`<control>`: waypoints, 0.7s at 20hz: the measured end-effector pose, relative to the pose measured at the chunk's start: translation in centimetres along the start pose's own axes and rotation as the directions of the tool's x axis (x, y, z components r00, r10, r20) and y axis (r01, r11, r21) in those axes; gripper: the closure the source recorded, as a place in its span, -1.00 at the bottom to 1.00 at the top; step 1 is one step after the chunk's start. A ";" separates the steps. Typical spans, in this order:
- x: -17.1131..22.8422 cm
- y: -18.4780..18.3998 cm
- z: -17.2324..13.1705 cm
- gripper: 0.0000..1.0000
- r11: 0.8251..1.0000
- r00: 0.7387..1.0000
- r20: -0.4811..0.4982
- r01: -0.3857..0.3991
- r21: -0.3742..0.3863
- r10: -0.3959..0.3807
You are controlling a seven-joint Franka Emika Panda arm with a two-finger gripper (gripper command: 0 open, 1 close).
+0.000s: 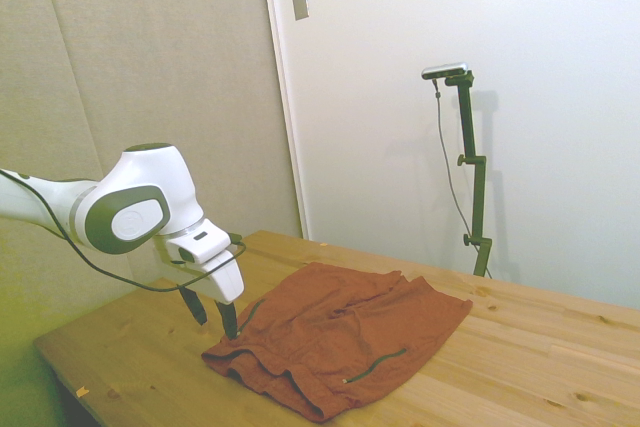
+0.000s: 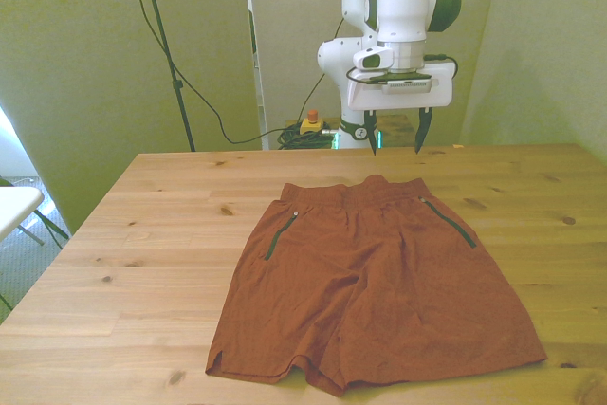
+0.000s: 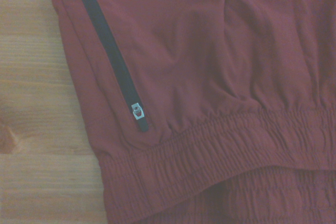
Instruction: Fold the shorts
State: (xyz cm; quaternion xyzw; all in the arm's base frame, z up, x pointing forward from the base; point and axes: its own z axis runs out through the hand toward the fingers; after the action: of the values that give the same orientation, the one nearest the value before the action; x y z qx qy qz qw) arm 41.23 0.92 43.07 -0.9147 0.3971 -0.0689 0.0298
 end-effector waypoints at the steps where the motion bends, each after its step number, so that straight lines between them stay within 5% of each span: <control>1: 0.0 0.0 0.0 -1.00 1.000 1.000 0.001 0.000 -0.001 0.000; 3: 0.2 0.1 0.1 -1.00 1.000 1.000 -0.004 0.007 -0.011 -0.007; 7: -1.3 -2.0 -0.5 -1.00 0.984 0.979 -0.129 0.141 -0.111 -0.155; 14: -8.6 -6.3 2.6 -1.00 0.919 0.867 -0.350 0.254 -0.300 -0.354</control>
State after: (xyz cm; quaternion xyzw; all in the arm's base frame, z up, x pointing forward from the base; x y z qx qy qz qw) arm 40.32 11.49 40.34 -0.9293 0.2498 -0.2077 -0.1754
